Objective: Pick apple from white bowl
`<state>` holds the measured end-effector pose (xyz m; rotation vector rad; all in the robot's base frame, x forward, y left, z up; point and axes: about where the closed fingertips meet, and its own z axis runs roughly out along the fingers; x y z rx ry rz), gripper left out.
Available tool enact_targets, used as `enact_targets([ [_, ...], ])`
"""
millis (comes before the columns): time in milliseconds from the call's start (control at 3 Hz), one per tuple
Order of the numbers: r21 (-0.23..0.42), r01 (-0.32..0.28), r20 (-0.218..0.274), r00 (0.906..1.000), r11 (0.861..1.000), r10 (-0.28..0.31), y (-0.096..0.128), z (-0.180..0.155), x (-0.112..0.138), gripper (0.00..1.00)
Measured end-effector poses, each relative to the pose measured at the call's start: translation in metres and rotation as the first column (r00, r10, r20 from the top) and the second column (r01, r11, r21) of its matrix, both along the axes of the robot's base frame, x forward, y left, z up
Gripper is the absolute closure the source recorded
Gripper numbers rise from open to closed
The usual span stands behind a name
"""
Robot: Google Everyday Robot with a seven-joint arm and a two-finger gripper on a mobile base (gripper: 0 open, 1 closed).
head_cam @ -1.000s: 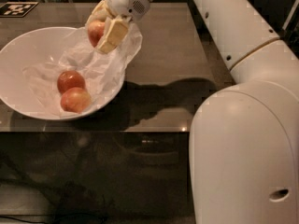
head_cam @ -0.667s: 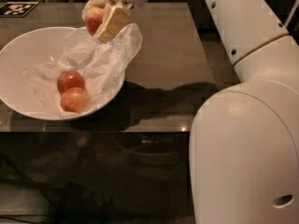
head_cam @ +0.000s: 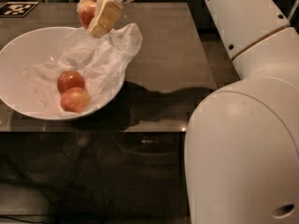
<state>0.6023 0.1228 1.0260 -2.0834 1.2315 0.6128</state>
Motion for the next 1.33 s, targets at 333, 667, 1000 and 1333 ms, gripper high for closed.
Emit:
enact_targets([
  [333,-0.059,0.019,0.023,0.9996,0.998,-0.018,0.012,0.013,-0.008,1.0],
  [667,-0.079,0.01,0.009,0.9999,0.997,-0.01,0.028,0.013,-0.016,1.0],
  [1000,-0.051,-0.008,-0.032,0.9995,0.999,0.006,0.041,0.01,-0.029,1.0],
  [1333,-0.043,-0.003,-0.027,0.9996,0.999,0.001,0.045,0.01,-0.026,1.0],
])
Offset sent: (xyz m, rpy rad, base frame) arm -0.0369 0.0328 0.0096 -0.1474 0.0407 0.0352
